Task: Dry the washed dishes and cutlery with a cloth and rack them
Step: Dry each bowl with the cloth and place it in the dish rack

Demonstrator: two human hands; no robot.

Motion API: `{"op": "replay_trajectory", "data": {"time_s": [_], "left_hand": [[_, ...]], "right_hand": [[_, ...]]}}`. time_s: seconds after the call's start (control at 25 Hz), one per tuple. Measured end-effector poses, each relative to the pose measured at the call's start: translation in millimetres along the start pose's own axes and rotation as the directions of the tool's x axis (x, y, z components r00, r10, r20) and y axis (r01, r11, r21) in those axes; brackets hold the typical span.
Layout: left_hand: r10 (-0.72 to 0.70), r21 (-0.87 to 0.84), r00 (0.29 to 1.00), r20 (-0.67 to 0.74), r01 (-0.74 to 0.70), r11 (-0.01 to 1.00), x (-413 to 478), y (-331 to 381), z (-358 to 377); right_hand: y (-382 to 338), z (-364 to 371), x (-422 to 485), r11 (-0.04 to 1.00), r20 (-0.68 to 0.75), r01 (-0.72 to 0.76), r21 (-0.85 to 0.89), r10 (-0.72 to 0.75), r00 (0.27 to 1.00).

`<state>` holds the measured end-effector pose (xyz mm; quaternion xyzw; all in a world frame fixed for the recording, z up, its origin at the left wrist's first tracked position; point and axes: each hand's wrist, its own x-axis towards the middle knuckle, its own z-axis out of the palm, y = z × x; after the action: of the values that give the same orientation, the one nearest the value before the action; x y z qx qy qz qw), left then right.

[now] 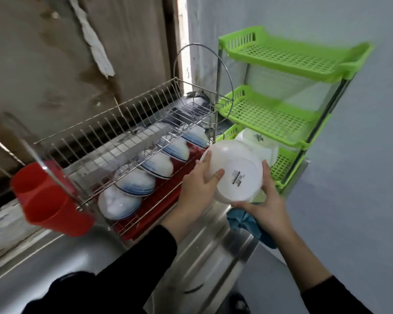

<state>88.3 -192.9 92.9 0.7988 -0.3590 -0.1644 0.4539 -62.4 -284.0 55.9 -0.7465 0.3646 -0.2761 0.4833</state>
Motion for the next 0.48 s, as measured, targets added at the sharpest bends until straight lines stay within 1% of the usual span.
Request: {"op": "replay_trajectory", "data": {"time_s": [0.12, 0.2, 0.28, 0.36, 0.48], "left_hand": [[-0.037, -0.036, 0.999, -0.007, 0.037, 0.999, 39.1, 1.5, 29.2], [-0.046, -0.071, 0.999, -0.013, 0.045, 0.996, 64.8, 1.4, 47.6], [-0.045, -0.052, 0.999, -0.03, 0.044, 0.998, 86.5, -1.0, 64.2], [-0.067, -0.024, 0.997, -0.042, 0.066, 0.998, 104.5, -4.7, 78.5], [-0.082, -0.045, 0.995, -0.061, 0.079, 0.996, 123.8, -6.8, 96.6]], "right_hand": [[16.4, -6.8, 31.2, 0.999, -0.065, -0.013, -0.031, 0.011, 0.998], [26.9, -9.5, 49.5, 0.999, -0.106, -0.032, -0.017, 0.03, 0.994], [33.3, -8.5, 64.5, 0.998, -0.155, -0.064, -0.009, 0.062, 0.986], [40.3, -5.4, 76.5, 0.996, -0.225, -0.083, 0.032, 0.088, 0.97], [47.6, -0.7, 89.8, 0.993, -0.306, -0.064, 0.099, 0.092, 0.948]]}}
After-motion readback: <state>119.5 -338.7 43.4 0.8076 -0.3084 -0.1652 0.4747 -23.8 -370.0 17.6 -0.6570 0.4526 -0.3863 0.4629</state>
